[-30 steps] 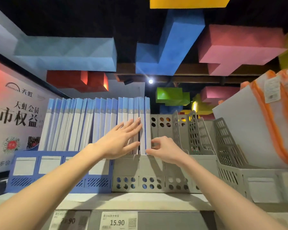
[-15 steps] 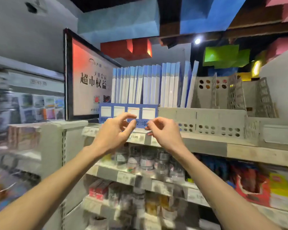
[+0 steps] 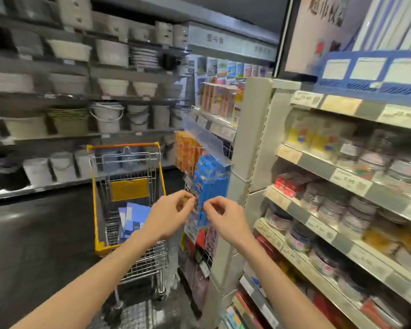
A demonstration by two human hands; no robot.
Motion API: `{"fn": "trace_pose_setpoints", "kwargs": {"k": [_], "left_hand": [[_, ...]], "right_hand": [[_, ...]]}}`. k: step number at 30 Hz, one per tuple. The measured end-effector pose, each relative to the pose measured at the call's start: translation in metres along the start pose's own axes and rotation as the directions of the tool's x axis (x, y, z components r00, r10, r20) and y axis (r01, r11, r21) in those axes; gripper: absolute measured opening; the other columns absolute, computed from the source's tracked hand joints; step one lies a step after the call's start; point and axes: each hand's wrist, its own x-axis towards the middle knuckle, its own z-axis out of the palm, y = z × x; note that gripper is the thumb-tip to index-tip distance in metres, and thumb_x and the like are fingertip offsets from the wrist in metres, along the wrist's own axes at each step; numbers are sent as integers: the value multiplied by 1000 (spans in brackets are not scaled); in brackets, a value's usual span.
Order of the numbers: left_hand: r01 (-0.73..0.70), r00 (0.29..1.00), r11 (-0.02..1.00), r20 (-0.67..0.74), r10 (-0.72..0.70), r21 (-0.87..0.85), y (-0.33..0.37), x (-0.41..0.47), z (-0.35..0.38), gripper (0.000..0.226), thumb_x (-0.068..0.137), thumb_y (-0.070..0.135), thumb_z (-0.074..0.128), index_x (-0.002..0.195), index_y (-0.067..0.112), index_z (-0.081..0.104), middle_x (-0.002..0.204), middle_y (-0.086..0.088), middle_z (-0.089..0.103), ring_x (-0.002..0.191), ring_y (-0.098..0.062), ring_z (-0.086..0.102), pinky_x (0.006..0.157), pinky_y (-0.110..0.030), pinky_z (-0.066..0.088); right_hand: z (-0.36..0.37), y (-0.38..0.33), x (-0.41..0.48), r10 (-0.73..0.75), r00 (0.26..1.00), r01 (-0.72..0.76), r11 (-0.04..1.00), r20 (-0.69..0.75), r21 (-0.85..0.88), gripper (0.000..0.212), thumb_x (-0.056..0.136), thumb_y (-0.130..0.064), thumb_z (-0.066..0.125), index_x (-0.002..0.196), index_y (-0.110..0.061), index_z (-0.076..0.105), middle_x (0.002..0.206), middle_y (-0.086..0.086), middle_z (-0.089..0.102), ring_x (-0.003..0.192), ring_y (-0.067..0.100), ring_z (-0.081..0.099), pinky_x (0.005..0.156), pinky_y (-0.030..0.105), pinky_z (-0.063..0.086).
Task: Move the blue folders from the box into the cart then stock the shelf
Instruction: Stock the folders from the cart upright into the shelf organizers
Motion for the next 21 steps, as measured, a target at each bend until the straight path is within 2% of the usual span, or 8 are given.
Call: {"fn": "trace_pose_setpoints", "kwargs": {"k": [2,4,6,8,10,14,17,21], "left_hand": [[83,996,993,32,-86,85,-40,-14,-8,19,97,52,50,96,37,63,76,13,73,66,-2,67,68,-41,57],[136,989,977,40,-144,162,-77,-24,-17,16,100,45,52,103,36,64,80,14,72,70,-2,65,70,-36,56],[217,973,957,34,-227,192,-119,-28,-26,19,100,45,52,108,33,65,83,15,70,74,0,63,70,-30,53],[276,957,941,37,-288,193,-158,-25,-32,19,100,45,52,110,34,65,87,15,71,79,0,64,73,-30,52],[312,946,934,39,-323,177,-197,-19,-36,18,99,45,53,108,36,65,89,17,71,81,1,64,73,-29,52],[393,916,913,37,-399,109,-276,7,-46,14,100,39,55,108,33,65,87,16,70,74,7,60,59,-10,40],[464,882,884,56,-467,57,-328,32,-53,18,101,39,53,112,30,65,84,16,68,68,4,61,55,-12,40],[455,854,873,190,-484,176,-384,59,-63,18,103,40,50,116,33,60,82,17,59,68,-3,60,59,-24,41]], "right_hand": [[48,13,4,6,995,0,998,99,-59,16,93,-30,62,92,-20,75,81,-10,70,73,3,61,70,18,42],[95,25,11,25,983,-15,998,182,-59,16,94,-27,62,95,-17,74,85,-7,72,76,6,62,65,10,39],[142,37,24,54,960,-36,997,275,-70,16,95,-26,61,99,-16,73,90,-5,73,78,6,62,66,10,40],[177,47,41,70,944,-44,995,323,-87,17,95,-26,61,100,-15,73,89,-5,73,75,5,60,68,16,40],[206,53,61,82,934,-48,993,349,-105,17,96,-25,61,100,-14,73,86,-6,70,74,4,58,65,9,38],[273,67,118,159,923,-115,983,350,-142,15,96,-20,61,98,-10,72,82,-4,67,74,8,58,63,6,39],[321,76,158,218,907,-158,969,360,-189,14,95,-19,61,98,-10,72,81,-3,66,76,10,59,65,14,38],[366,85,195,290,875,-206,948,388,-244,21,97,-18,59,95,-2,71,88,14,72,84,27,66,80,36,50]]}}
